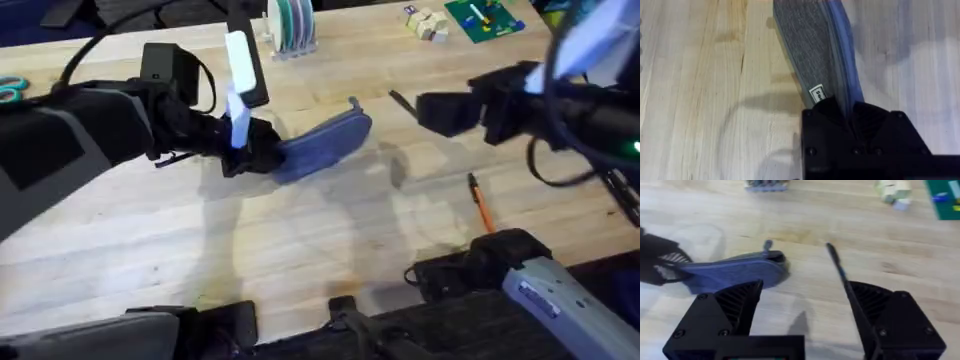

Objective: Unzip the bag, pick up the pens from the table one at a time and place them inside, then zip the bag closed.

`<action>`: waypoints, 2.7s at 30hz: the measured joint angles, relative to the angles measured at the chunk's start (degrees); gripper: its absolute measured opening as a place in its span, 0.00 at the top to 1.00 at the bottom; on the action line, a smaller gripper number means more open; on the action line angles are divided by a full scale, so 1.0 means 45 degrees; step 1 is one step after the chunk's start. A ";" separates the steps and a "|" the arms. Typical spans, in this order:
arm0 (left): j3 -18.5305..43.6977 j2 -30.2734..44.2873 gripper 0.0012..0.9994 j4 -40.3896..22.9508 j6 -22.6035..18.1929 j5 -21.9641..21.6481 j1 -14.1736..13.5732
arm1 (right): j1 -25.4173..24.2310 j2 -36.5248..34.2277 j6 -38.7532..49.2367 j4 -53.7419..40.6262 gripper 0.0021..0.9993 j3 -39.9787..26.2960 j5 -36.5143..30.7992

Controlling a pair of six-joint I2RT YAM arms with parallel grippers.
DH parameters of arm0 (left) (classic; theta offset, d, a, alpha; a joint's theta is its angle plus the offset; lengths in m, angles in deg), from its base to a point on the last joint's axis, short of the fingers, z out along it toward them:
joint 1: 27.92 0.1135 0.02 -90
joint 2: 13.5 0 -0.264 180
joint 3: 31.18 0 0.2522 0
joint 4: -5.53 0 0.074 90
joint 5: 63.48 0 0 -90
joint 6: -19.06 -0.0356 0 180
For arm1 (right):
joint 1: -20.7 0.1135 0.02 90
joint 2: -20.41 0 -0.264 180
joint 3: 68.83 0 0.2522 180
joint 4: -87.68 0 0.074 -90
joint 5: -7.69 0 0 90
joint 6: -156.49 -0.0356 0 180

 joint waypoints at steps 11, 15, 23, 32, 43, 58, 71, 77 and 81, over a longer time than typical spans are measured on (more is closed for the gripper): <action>0.0000 -0.0001 0.96 -0.0024 0.0000 0.0000 0.0000 | 0.0203 -0.3707 -0.0124 0.2509 0.00 0.0000 0.2680; 0.0000 -0.0003 0.96 -0.0024 0.0000 0.0000 0.0000 | 0.0676 -0.4990 -0.0129 0.3432 0.00 0.0000 0.3084; 0.0000 0.0000 0.96 -0.0024 0.0000 0.0000 0.0000 | 0.1588 -0.6978 -0.0138 0.5156 0.00 0.0000 0.3323; 0.0000 0.0000 0.96 -0.0024 0.0000 0.0000 0.0000 | 0.1598 -0.9282 -0.0426 0.6328 0.00 0.0000 0.3323; 0.0000 0.0000 0.96 -0.0024 0.0000 0.0000 0.0000 | 0.1598 -1.0364 -0.0570 0.6674 0.01 0.0000 0.3318; 0.0000 0.0000 0.96 -0.0024 0.0000 0.0000 0.0000 | 0.1627 -1.0693 -0.1004 0.7069 0.83 -0.0015 0.3319; 0.0000 0.0000 0.95 -0.0024 0.0000 0.0000 0.0000 | 0.1647 -1.0283 -0.1234 0.7010 0.97 -0.0019 0.3333; 0.0000 0.0000 0.95 -0.0039 0.0000 -0.0005 0.0005 | 0.1720 -0.9178 -0.1995 0.6769 0.97 -0.0019 0.3366; 0.0000 0.0000 0.95 -0.0044 0.0000 -0.0005 0.0005 | 0.2095 -0.9014 -0.2193 0.6761 0.97 -0.0019 0.3303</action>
